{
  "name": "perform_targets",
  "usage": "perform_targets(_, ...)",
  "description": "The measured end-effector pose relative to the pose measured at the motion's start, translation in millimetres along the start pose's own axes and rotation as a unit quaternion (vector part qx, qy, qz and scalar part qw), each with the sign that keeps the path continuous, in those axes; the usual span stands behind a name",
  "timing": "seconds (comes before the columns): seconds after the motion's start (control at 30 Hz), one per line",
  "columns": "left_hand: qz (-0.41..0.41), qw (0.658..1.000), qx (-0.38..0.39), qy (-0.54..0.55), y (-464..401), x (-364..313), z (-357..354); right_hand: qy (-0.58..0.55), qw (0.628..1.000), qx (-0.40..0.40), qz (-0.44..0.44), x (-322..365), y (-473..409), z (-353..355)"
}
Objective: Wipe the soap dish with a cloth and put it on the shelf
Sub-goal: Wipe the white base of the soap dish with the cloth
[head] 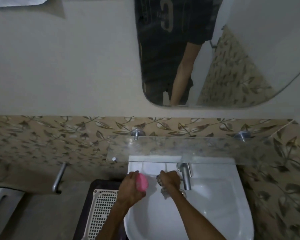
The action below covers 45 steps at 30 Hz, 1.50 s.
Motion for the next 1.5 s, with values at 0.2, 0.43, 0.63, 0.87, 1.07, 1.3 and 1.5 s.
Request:
perform_targets(0.2,-0.110,0.981,0.051,-0.150,-42,-35,13,-0.146,0.988,-0.004,-0.043,-60,20,9)
perform_targets(0.43,-0.142,0.982,0.057,-0.107,-71,-71,-1,-0.210,0.973,-0.008,-0.092,-109,71,46)
perform_targets(0.63,-0.160,0.976,0.040,-0.144,-73,-86,-16,-0.158,0.986,-0.013,-0.044,-104,71,70)
perform_targets(0.87,-0.123,0.979,-0.061,0.154,-45,-72,-15,-0.177,0.983,0.001,-0.055,-123,74,94)
perform_targets(1.07,0.125,0.558,0.200,0.796,55,-94,-57,-0.142,0.984,0.095,-0.057,-98,84,101)
perform_targets(1.3,0.019,0.463,0.235,0.855,96,-163,-17,-0.112,0.986,0.115,0.044,-59,108,124)
perform_targets(1.5,-0.021,0.558,0.125,0.820,85,-181,18,-0.270,0.958,0.082,0.052,-45,123,159)
Point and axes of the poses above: each hand's wrist, its own y-axis away from the middle knuckle, its own z-axis out of the back of the hand, x = y × z, the point moved 7 cm from there along -y, towards the middle knuckle, and after that the axes turned 2 degrees about -z, right-handed, at the moved point
